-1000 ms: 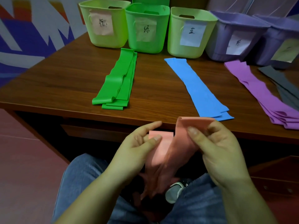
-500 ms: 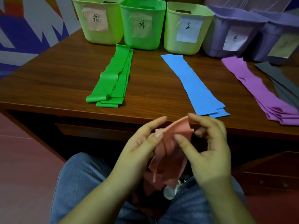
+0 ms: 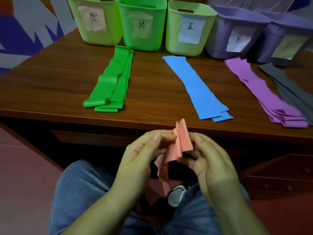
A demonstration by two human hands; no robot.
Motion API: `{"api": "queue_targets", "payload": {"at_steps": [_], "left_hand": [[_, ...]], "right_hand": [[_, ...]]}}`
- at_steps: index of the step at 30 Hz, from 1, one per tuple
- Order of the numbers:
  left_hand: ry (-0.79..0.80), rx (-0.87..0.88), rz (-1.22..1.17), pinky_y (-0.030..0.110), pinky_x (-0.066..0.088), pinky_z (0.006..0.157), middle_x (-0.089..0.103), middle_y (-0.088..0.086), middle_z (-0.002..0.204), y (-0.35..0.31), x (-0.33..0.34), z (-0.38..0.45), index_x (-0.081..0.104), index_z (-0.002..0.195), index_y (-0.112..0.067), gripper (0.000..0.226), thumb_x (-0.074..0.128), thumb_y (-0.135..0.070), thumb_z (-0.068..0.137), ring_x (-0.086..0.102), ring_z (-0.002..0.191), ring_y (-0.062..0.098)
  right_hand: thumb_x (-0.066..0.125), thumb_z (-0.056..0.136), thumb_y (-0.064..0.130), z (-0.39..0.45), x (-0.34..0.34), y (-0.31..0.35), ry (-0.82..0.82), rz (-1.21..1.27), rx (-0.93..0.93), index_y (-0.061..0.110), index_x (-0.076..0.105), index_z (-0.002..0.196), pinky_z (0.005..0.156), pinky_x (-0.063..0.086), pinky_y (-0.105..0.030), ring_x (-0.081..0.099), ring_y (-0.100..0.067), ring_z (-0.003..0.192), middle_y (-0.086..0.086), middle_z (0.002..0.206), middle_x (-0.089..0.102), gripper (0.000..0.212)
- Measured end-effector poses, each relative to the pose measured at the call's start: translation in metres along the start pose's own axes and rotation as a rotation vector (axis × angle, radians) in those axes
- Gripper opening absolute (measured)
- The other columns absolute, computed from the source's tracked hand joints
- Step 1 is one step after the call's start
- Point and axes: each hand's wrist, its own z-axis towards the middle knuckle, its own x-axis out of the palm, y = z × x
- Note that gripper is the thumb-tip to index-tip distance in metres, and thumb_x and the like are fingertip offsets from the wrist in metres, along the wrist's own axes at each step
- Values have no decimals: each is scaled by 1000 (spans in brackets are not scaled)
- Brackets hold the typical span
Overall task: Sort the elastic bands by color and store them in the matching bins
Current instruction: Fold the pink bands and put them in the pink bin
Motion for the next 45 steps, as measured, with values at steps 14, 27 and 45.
{"api": "queue_targets", "payload": {"at_steps": [14,27,45], "left_hand": [[-115,-278,-192,17,49,51,65,3,60,-6,11,-3,60,88,-4,35,68,-20,59,59,50,7],[-184,-394,-277,20,54,53,67,8,65,-6,-1,-4,65,83,-5,28,68,-13,57,64,53,12],[-95,-402,-270,26,57,58,70,14,76,-13,8,9,68,85,-5,23,66,-11,62,67,61,16]], "right_hand": [[58,87,7,-7,11,-8,-38,-202,-33,25,74,65,64,54,-18,69,-11,69,-2,73,74,32],[68,81,0,3,7,-4,-212,-394,-249,31,70,80,64,49,-9,67,1,72,16,75,72,31],[66,86,14,12,11,-7,-66,-424,-213,34,73,93,71,54,-17,69,-1,84,16,85,74,22]]}}
